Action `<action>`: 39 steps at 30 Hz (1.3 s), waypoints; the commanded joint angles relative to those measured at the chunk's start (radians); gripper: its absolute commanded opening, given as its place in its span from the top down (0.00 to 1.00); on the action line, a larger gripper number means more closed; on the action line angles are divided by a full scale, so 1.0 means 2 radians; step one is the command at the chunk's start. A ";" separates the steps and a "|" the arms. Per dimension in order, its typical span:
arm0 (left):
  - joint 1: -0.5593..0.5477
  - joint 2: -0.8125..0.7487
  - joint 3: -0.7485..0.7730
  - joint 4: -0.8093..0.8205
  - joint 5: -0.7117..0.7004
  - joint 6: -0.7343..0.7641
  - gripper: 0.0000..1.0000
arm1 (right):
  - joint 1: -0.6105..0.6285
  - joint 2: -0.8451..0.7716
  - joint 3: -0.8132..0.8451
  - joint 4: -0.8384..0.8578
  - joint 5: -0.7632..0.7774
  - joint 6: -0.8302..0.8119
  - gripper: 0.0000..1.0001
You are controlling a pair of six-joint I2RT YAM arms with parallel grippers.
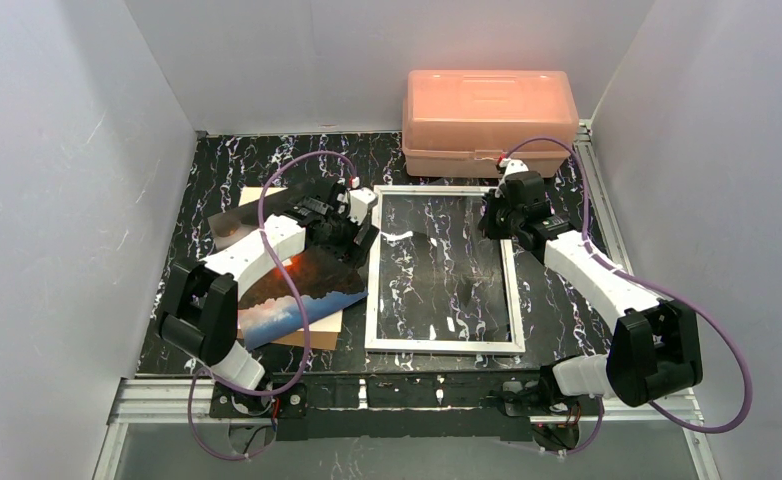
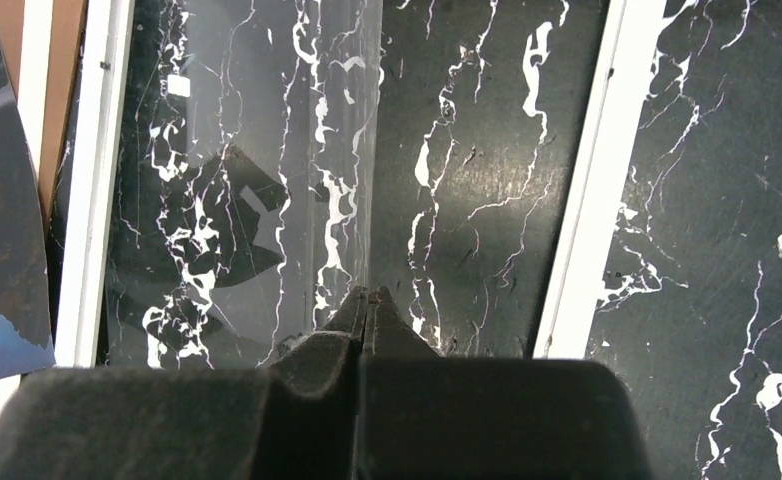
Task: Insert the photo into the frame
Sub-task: Adjust the photo frame item on the photo frame.
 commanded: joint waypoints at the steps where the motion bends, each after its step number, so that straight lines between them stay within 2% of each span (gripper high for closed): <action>1: 0.004 -0.005 -0.007 0.010 0.001 -0.012 0.17 | -0.003 -0.018 -0.018 0.031 -0.008 0.032 0.99; 6: 0.005 -0.001 -0.025 0.026 -0.003 -0.009 0.18 | -0.006 -0.034 -0.052 0.053 -0.034 0.073 0.99; 11: 0.011 0.008 -0.036 0.042 -0.002 -0.015 0.26 | -0.014 -0.045 -0.025 0.046 -0.064 0.105 0.99; 18: 0.015 0.021 -0.033 0.049 0.029 -0.044 0.33 | -0.019 -0.040 0.014 0.032 -0.104 0.136 0.99; 23: 0.019 0.035 -0.028 0.052 0.053 -0.053 0.45 | -0.020 -0.039 0.007 0.080 -0.147 0.196 0.99; 28: 0.021 0.040 -0.032 0.060 0.062 -0.068 0.48 | -0.020 -0.040 0.042 0.090 -0.172 0.245 0.99; 35: 0.033 0.046 -0.030 0.060 0.083 -0.096 0.54 | -0.020 -0.065 0.025 0.154 -0.199 0.329 0.99; 39: 0.034 0.042 -0.033 0.063 0.081 -0.094 0.55 | -0.020 -0.066 0.029 0.157 -0.207 0.335 0.99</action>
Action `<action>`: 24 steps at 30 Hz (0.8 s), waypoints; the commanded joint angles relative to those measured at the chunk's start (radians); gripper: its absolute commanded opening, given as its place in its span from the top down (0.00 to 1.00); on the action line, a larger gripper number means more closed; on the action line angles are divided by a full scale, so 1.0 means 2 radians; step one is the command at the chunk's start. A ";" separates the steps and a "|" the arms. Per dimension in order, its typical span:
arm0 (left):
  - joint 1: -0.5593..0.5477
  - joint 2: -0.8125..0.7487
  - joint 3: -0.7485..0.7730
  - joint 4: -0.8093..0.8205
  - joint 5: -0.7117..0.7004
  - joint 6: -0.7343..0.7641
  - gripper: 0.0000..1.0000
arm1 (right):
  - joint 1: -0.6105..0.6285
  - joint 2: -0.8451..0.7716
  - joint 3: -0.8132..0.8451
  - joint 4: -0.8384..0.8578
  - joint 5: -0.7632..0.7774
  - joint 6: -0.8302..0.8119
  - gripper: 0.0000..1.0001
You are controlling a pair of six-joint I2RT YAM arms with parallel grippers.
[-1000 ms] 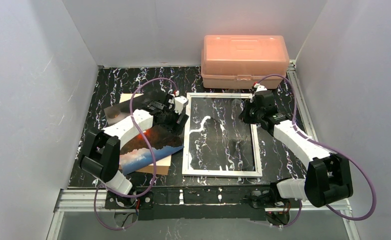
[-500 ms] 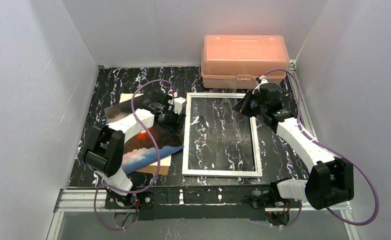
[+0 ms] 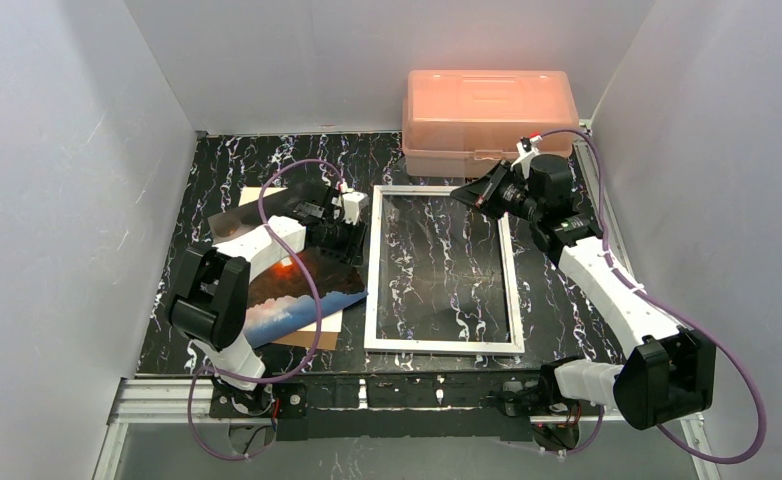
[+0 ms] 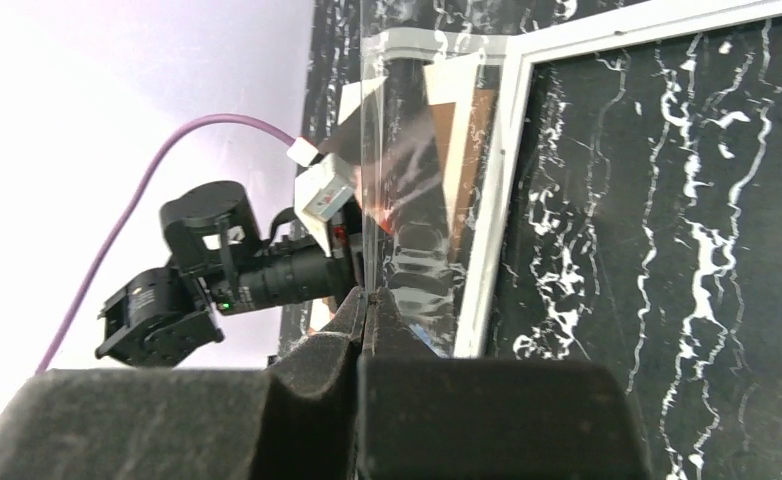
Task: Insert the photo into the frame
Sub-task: Adjust the photo frame item on the photo frame.
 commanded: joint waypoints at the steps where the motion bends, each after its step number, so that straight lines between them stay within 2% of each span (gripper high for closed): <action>1: 0.004 -0.002 -0.003 -0.001 0.013 -0.006 0.55 | 0.000 -0.013 0.014 0.044 -0.023 0.032 0.99; 5: 0.005 -0.004 -0.007 0.004 0.010 -0.004 0.55 | 0.000 -0.011 0.020 0.031 -0.031 0.041 0.99; 11: 0.004 -0.005 -0.014 0.010 0.013 -0.003 0.56 | 0.000 -0.025 0.013 0.060 -0.033 0.091 0.99; 24: 0.005 -0.008 -0.020 0.014 0.013 0.002 0.59 | 0.000 -0.028 0.000 0.078 -0.040 0.103 0.99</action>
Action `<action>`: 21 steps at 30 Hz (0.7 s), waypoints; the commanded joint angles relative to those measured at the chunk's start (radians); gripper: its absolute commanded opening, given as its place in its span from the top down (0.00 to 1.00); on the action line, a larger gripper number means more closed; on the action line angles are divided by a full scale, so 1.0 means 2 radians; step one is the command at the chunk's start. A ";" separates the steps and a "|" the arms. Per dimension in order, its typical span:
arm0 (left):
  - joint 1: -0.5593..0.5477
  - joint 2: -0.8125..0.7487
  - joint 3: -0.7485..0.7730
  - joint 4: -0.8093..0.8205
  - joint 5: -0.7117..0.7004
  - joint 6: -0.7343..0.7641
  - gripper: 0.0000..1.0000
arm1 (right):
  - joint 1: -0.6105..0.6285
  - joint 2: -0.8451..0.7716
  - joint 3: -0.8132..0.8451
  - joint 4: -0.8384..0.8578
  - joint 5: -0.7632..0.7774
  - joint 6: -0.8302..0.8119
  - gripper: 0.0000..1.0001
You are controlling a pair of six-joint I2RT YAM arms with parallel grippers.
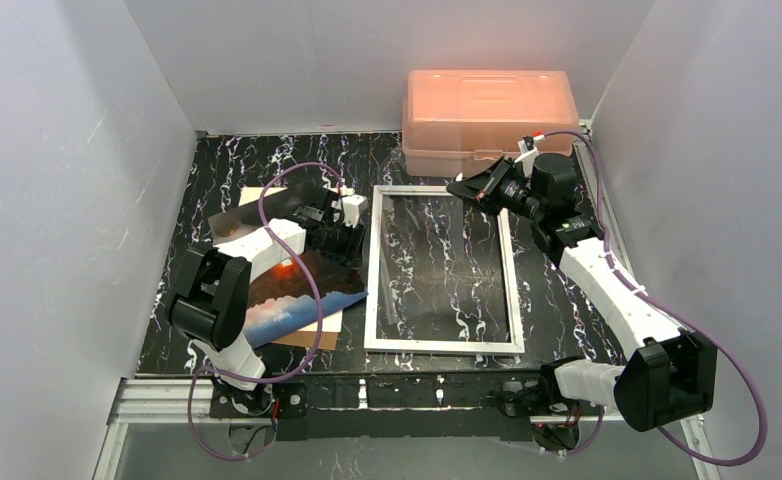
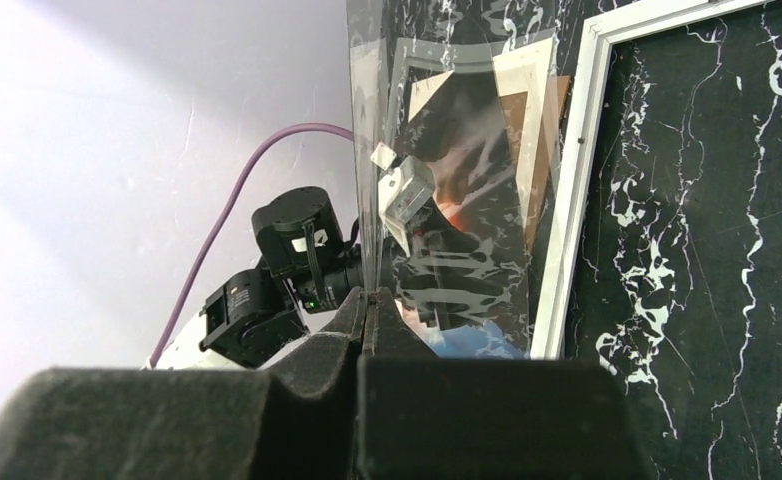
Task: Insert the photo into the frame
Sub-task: Adjust the photo frame item on the photo frame.
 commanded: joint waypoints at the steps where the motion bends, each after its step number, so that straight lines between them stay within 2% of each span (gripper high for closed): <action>1: 0.002 -0.008 -0.006 -0.001 0.008 0.006 0.59 | 0.000 -0.023 -0.001 0.041 -0.005 0.019 0.99; 21: 0.002 -0.013 -0.016 0.000 0.007 0.012 0.65 | 0.000 -0.079 -0.036 0.027 0.045 0.110 0.99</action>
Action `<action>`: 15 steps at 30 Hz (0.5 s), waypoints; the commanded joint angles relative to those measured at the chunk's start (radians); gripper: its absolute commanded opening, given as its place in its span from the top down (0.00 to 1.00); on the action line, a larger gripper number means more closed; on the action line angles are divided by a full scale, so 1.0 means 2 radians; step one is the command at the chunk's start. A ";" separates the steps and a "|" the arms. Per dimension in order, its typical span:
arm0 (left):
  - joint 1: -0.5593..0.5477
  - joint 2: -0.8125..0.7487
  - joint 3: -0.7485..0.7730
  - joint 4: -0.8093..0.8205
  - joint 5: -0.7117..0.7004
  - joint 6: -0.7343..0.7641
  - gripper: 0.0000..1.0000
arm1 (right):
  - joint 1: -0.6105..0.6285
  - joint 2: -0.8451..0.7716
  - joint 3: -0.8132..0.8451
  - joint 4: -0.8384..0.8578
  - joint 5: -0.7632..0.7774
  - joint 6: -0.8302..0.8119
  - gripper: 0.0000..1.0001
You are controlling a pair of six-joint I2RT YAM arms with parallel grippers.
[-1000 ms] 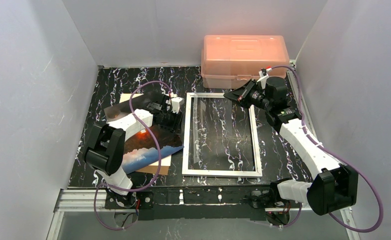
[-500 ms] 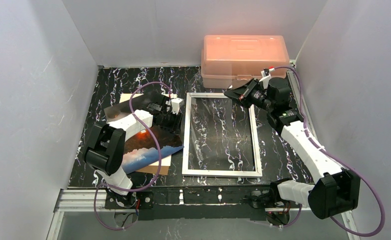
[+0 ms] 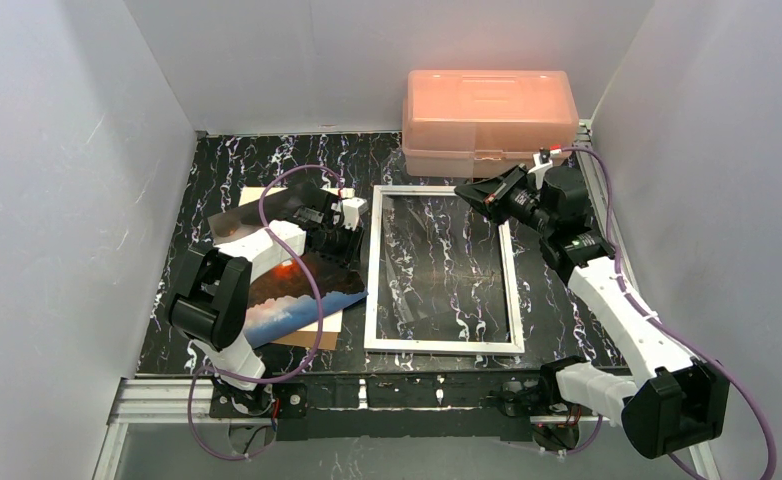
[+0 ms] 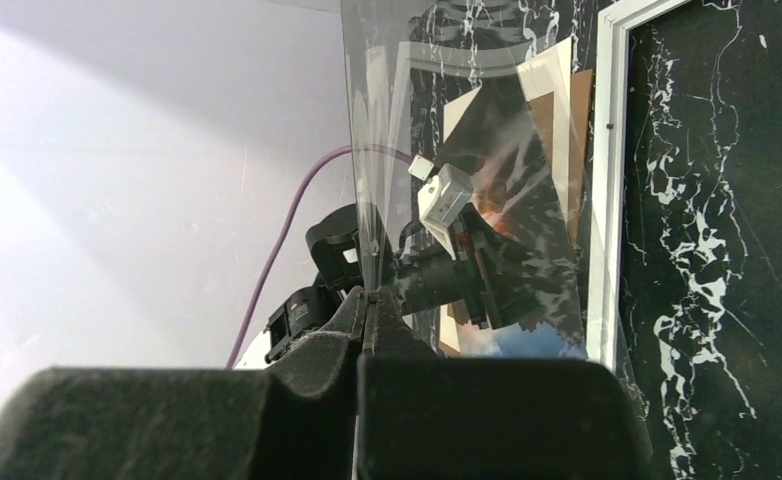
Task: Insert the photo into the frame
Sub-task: Adjust the photo frame item on the photo frame.
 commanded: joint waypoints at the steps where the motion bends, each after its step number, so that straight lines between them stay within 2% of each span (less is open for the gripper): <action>1: 0.002 -0.014 -0.007 -0.003 0.007 0.006 0.65 | 0.000 -0.020 0.000 0.029 0.010 0.033 0.99; 15: 0.003 -0.010 -0.003 -0.005 0.001 0.007 0.67 | 0.008 -0.028 -0.014 0.046 0.024 0.075 0.99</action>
